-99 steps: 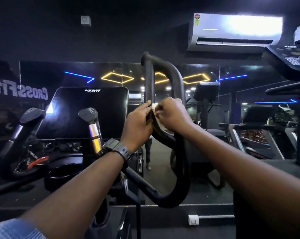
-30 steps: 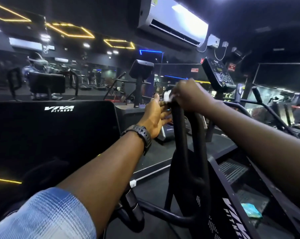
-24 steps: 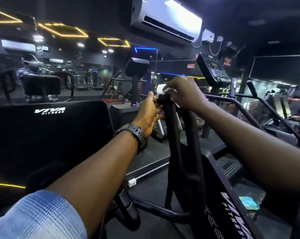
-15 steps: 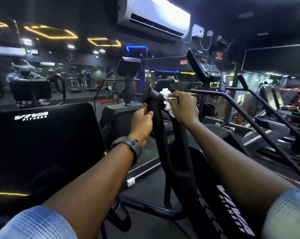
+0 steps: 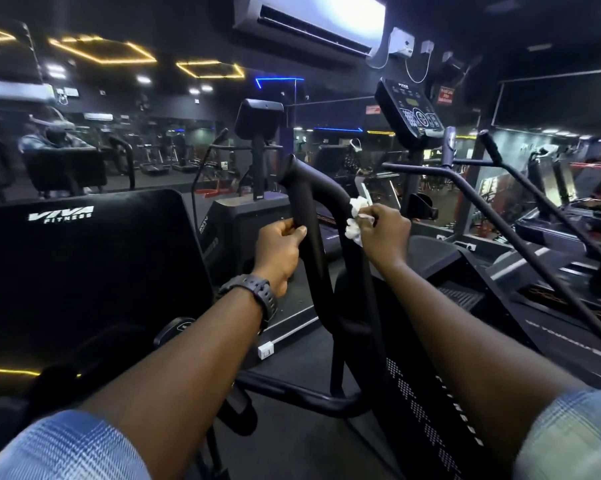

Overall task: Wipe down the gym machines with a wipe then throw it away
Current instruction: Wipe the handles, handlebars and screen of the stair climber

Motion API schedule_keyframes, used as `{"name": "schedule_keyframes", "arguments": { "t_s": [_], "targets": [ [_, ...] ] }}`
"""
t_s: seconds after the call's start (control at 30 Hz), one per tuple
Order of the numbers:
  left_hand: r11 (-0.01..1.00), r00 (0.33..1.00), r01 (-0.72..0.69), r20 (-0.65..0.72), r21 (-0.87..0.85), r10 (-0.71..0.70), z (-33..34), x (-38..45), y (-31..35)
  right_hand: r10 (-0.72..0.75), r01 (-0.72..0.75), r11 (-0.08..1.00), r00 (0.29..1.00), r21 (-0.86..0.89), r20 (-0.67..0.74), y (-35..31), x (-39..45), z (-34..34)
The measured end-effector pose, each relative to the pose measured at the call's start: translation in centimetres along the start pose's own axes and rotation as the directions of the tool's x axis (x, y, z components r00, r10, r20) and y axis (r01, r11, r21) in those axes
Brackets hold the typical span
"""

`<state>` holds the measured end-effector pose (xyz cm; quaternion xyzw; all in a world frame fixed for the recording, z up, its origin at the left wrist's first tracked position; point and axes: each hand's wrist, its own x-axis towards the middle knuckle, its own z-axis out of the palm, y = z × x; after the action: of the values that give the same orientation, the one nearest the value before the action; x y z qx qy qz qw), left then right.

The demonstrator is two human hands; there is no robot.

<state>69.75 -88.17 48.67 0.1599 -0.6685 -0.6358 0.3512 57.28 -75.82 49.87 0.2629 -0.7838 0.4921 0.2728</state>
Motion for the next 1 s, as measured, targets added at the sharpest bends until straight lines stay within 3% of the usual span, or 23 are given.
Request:
{"name": "schedule_keyframes", "arguments": {
  "t_s": [0.1, 0.3, 0.47, 0.57, 0.73, 1.0],
  "targets": [
    [0.999, 0.999, 0.044, 0.003, 0.001, -0.044, -0.3, 0.5, 1.3, -0.104, 0.104, 0.995, 0.995, -0.007, -0.009, -3.3, 2.6, 0.1],
    [0.937, 0.980, 0.192, 0.106, -0.291, -0.168, -0.9, -0.5, 2.5, -0.424, 0.421, 0.905, 0.905, 0.068, 0.038, -9.1, 3.1, 1.5],
    [0.881, 0.977, 0.214, 0.091, -0.422, -0.194, -1.3, -1.8, -0.3, -0.658, 0.667, 0.744, 0.726, 0.027, 0.202, -6.5, -1.3, 1.5],
    [0.882, 0.969, 0.246, 0.088, -0.402, -0.230, -1.2, -3.0, -2.6, -0.642, 0.678, 0.735, 0.703, -0.013, 0.306, -4.5, -4.4, 2.1],
    [0.883, 0.963, 0.271, 0.105, -0.384, -0.249, -0.7, -5.1, -4.5, -0.586, 0.629, 0.776, 0.747, -0.049, 0.313, -0.8, -9.0, 1.7],
    [0.918, 0.951, 0.308, 0.118, -0.251, -0.287, -0.9, -7.7, -3.7, -0.476, 0.573, 0.811, 0.763, -0.118, 0.437, 0.9, -13.1, 0.4]
  ]
}}
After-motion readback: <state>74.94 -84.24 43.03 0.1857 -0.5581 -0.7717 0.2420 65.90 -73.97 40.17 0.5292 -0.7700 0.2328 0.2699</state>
